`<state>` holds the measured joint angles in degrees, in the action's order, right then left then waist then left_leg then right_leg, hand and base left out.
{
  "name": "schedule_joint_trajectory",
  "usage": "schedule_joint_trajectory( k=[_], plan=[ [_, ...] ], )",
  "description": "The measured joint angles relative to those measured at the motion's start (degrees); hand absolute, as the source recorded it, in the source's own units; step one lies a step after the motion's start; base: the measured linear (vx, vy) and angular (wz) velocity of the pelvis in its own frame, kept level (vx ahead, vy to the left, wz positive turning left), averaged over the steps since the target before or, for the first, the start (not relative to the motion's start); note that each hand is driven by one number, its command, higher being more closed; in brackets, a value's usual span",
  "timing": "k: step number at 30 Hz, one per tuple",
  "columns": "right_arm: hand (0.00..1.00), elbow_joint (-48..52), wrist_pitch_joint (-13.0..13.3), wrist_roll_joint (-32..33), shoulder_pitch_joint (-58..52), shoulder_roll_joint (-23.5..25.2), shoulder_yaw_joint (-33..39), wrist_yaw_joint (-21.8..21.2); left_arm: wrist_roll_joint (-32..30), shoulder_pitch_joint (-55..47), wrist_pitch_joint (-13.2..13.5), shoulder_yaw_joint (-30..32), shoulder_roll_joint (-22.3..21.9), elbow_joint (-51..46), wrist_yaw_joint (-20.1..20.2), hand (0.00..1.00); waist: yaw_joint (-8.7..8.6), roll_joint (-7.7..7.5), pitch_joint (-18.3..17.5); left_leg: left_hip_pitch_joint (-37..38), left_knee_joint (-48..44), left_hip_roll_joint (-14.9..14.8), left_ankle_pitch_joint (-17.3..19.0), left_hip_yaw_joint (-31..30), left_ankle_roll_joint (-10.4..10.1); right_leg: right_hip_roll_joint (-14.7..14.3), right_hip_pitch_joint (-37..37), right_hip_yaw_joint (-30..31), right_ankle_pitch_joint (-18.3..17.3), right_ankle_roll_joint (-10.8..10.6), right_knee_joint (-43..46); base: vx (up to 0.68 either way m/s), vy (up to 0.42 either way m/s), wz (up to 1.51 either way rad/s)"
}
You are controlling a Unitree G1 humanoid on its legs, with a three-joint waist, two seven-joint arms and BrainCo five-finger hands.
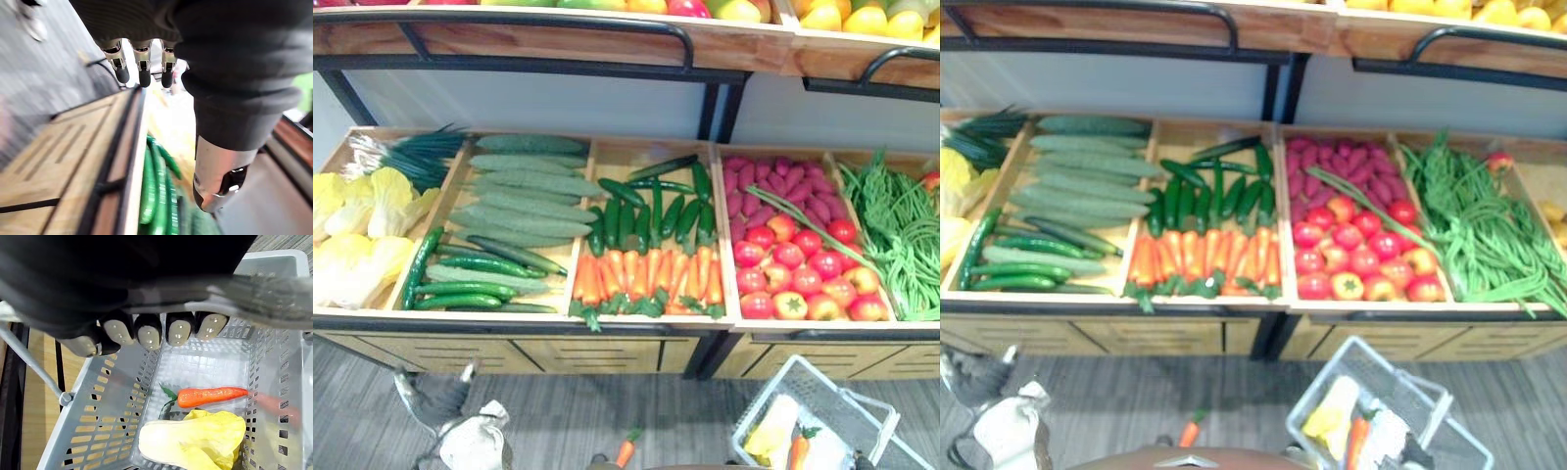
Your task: Pick vegetable in the basket
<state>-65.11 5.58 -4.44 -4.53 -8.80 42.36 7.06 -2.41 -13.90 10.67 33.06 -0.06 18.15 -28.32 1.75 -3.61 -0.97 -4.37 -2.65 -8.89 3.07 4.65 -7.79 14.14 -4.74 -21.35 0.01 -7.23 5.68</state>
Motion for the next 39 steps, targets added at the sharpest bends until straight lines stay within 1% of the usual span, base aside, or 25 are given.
schedule_joint_trajectory(
  k=[1, 3, 4, 5, 6, 7, 8, 9, 10, 11, 13, 14, 17, 19, 21, 23, 26, 27, 30, 34, 35, 36, 37, 38, 39],
  plan=[
    [1.00, 0.22, 0.04, 0.02, 0.01, 0.89, 0.03, 0.04, 0.03, 0.16, -0.33, 2.01, -0.05, 4.86, -0.06, 0.00, -0.08, 0.00, -0.49, 0.52, 0.90, -0.04, -0.19, 0.55, -0.02, -0.35, 0.05, 0.58, 0.14, -0.18, -1.15, 0.00, -0.012, -0.17],
    [1.00, 0.22, 0.05, 0.04, -0.05, 1.85, 0.12, 0.19, 0.39, 0.18, -1.26, 5.85, -0.11, 11.18, -0.01, 0.00, -0.22, 0.15, -1.30, 0.63, 1.71, -0.12, -0.18, 1.23, -0.12, -1.16, 0.09, 2.38, 0.60, -0.46, -3.23, 0.02, -0.016, -0.21],
    [1.00, 0.22, 0.06, 0.04, -0.16, 1.96, 0.10, 0.31, 1.86, 0.22, -1.37, 8.27, -0.09, 14.98, 0.00, 0.00, -0.35, 0.21, -1.74, 0.74, 2.31, -0.07, -0.17, 1.52, -0.14, -1.46, 0.13, 3.06, 1.16, -0.37, -4.65, 0.04, -0.013, -0.14],
    [1.00, 0.21, 0.06, 0.03, -0.22, 2.00, 0.10, 0.38, 2.26, 0.22, -1.37, 9.47, -0.01, 16.90, -0.01, 0.00, -0.44, 0.14, -1.92, 0.78, 2.52, -0.01, -0.20, 1.68, -0.12, -1.55, 0.21, 3.19, 1.50, -0.53, -5.19, 0.07, -0.005, -0.16],
    [1.00, 0.14, 0.03, 0.03, -0.17, 2.14, 0.11, 0.52, 2.31, 0.37, -1.37, 12.07, 0.16, 21.22, -0.01, 0.00, -0.49, 0.09, -1.94, 1.30, 2.56, 0.05, -0.46, 2.23, 0.06, -1.68, 0.42, 3.45, 2.28, -0.54, -6.38, 0.09, 0.000, -0.16],
    [1.00, 0.11, 0.03, 0.02, -0.04, 2.21, 0.12, 0.66, 2.38, 0.49, -1.42, 13.20, 0.22, 23.46, 0.01, 0.00, -0.47, 0.09, -1.93, 1.50, 2.72, 0.08, -0.62, 2.61, -0.29, -1.77, 0.47, 3.90, 2.60, -0.64, -6.89, 0.12, 0.002, -0.23],
    [1.00, 0.00, 0.03, 0.02, 0.20, 2.30, 0.13, 1.08, 2.90, 0.76, -1.71, 15.01, 0.23, 27.91, 0.13, 0.00, -0.68, 0.15, -1.92, 1.74, 2.71, 0.20, -0.55, 3.10, -0.32, -1.84, 0.75, 4.50, 3.21, -1.25, -7.73, 0.13, 0.003, -0.18],
    [1.00, -0.53, 0.03, 0.01, 0.45, 2.32, 0.51, 1.29, 4.79, 0.94, -2.12, 16.23, 0.23, 31.97, 0.82, 0.00, -1.12, 0.29, -1.90, 2.04, 2.87, 0.32, -0.47, 3.17, -0.32, -1.84, 1.15, 4.56, 3.30, -1.38, -8.28, 0.11, 0.001, -0.13],
    [1.00, -0.84, 0.00, -0.01, 0.74, 2.32, 0.77, 1.35, 5.66, 1.00, -2.35, 16.61, 0.22, 33.69, 1.63, 0.00, -1.36, 0.35, -1.87, 2.34, 3.11, 0.33, -0.45, 3.35, -0.34, -1.88, 1.27, 4.71, 3.32, -1.41, -8.49, 0.10, 0.000, -0.15],
    [1.00, -1.07, -0.08, -0.07, 1.17, 2.32, 1.11, 1.43, 6.76, 1.04, -2.73, 16.86, 0.22, 36.86, 3.14, 0.00, -1.56, 0.49, -1.82, 3.04, 3.65, 0.30, -0.39, 4.17, -0.40, -2.03, 1.32, 5.35, 3.36, -1.47, -8.75, 0.06, -0.001, -0.25],
    [1.00, -1.12, -0.07, -0.14, 1.26, 2.30, 1.08, 1.40, 6.84, 1.60, -4.12, 16.70, 0.12, 40.29, 6.52, 0.00, -1.84, 0.94, -1.47, 4.03, 3.64, 0.23, 0.23, 4.66, -0.45, -2.22, 1.92, 6.21, 3.43, -1.55, -9.34, 0.06, -0.002, -0.25],
    [1.00, -1.12, -0.07, -0.16, 1.26, 2.29, 1.02, 1.39, 6.86, 1.68, -4.30, 16.56, 0.14, 40.50, 7.02, 0.00, -1.88, 0.99, -1.34, 4.24, 3.65, 0.24, 0.32, 4.71, -0.47, -2.24, 2.11, 6.25, 3.46, -1.60, -9.47, 0.06, 0.002, -0.18],
    [1.00, -1.20, -0.08, -0.40, 1.47, 1.58, -0.62, 1.19, 6.55, 2.22, -5.14, 12.98, 0.23, 41.30, 11.23, 0.00, -1.88, 1.67, -0.71, 5.50, 3.40, 0.25, 1.29, 6.25, -0.53, -2.29, 2.42, 7.81, 3.57, -1.77, -9.62, 0.03, 0.010, -0.22],
    [1.00, -1.27, -0.08, -0.77, 1.70, 1.28, -1.52, 1.15, 5.84, 3.00, -5.14, 10.27, 0.39, 41.32, 13.20, 0.00, -2.02, 1.72, -0.39, 5.63, 3.37, 0.28, 1.50, 6.59, -0.56, -2.28, 2.39, 8.05, 3.57, -1.78, -9.71, 0.01, 0.005, -0.13],
    [1.00, -1.34, -0.11, -2.15, 2.69, 0.64, -3.37, 1.04, 5.57, 3.59, -5.13, 6.88, 0.50, 41.94, 15.61, 0.00, -2.67, 1.94, 0.05, 5.80, 2.95, 0.24, 2.00, 7.24, -0.61, -2.32, 2.24, 8.75, 3.63, -1.87, -9.76, 0.01, 0.000, -0.14],
    [1.00, -1.31, -0.09, -2.42, 3.26, 0.55, -5.06, 1.03, 5.04, 3.90, -5.15, 4.10, 0.58, 43.41, 16.93, 0.00, -3.13, 2.01, 0.53, 5.84, 2.23, 0.22, 2.64, 7.42, -0.58, -2.32, 2.45, 9.04, 3.66, -1.92, -9.89, 0.01, 0.001, -0.09],
    [1.00, -1.25, 0.01, -2.45, 3.24, 0.52, -6.49, 1.05, 2.94, 4.60, -5.76, -0.46, 0.60, 43.55, 18.23, 0.00, -3.08, 1.88, 1.61, 6.65, 2.23, 0.23, 2.91, 7.34, -0.62, -2.33, 3.43, 8.89, 3.67, -1.96, -10.18, 0.02, -0.001, -0.01],
    [1.00, -1.25, 0.01, -2.46, 3.29, 0.57, -6.94, 0.97, 1.83, 4.86, -5.81, -2.12, 0.65, 43.54, 18.74, 0.00, -3.10, 2.33, 1.67, 6.72, 2.23, 0.23, 2.96, 7.29, -0.63, -2.33, 3.65, 8.78, 3.67, -1.96, -10.34, 0.01, -0.002, 0.04],
    [1.00, -1.07, 0.10, -2.45, 3.35, 0.53, -7.60, -0.03, 0.97, 5.22, -5.80, -6.33, 1.81, 43.52, 19.77, 0.00, -3.14, 2.29, 2.22, 6.75, 2.23, 0.22, 3.08, 7.16, -0.67, -2.35, 3.91, 8.57, 3.67, -1.96, -10.55, 0.01, -0.005, 0.03],
    [1.00, -0.98, 0.11, -2.44, 3.61, 0.47, -8.26, -0.06, -0.19, 5.24, -5.79, -9.10, 2.55, 43.49, 19.78, 0.00, -3.14, 2.32, 2.80, 7.69, 2.18, -0.01, 3.57, 8.12, -0.77, -2.54, 4.00, 9.47, 3.45, -1.68, -9.99, 0.01, -0.005, -0.13],
    [1.00, -0.91, 0.15, -2.42, 4.21, 0.40, -8.83, -0.07, -0.25, 5.24, -5.79, -9.38, 2.57, 43.47, 19.77, 0.00, -3.12, 2.52, 3.77, 8.35, 0.83, -0.51, 4.56, 9.10, -0.83, -2.86, 3.77, 10.68, 2.94, -0.98, -8.50, -0.01, 0.003, -0.41],
    [1.00, -0.75, 0.24, -2.40, 4.78, 0.38, -9.23, -0.09, -0.25, 5.21, -5.79, -9.91, 2.65, 43.44, 19.75, 0.00, -3.12, 2.49, 4.73, 8.57, -1.16, -1.08, 5.98, 10.11, -0.90, -3.08, 3.33, 11.85, 2.02, -0.86, -6.59, -0.02, 0.004, -0.62],
    [1.00, -0.38, 0.31, -2.36, 5.06, 0.40, -9.46, -0.13, -0.25, 5.12, -5.81, -10.41, 2.84, 43.44, 19.73, 0.00, -3.05, 2.45, 5.20, 8.40, -4.16, -1.78, 7.94, 11.30, -1.04, -3.25, 2.02, 13.39, 0.75, -1.17, -3.73, -0.02, 0.008, -0.56],
    [1.00, -0.16, 0.38, -2.35, 5.06, 0.41, -9.54, -0.18, -0.26, 5.16, -5.80, -10.74, 2.95, 43.43, 19.74, 0.00, -3.06, 2.49, 5.46, 8.28, -5.64, -2.10, 8.90, 11.95, -1.08, -3.33, 1.51, 14.15, 0.09, -1.22, -2.33, -0.03, 0.009, -0.58],
    [1.00, 0.04, 0.58, -2.33, 5.00, 0.39, -9.49, -0.19, -0.34, 5.14, -5.81, -11.29, 3.22, 43.44, 19.77, 0.00, -3.22, 1.96, 5.90, 7.47, -8.66, -2.66, 10.88, 12.66, -1.02, -3.41, 0.15, 15.48, -1.16, -1.46, 0.38, -0.04, 0.020, -0.41]
  ],
)
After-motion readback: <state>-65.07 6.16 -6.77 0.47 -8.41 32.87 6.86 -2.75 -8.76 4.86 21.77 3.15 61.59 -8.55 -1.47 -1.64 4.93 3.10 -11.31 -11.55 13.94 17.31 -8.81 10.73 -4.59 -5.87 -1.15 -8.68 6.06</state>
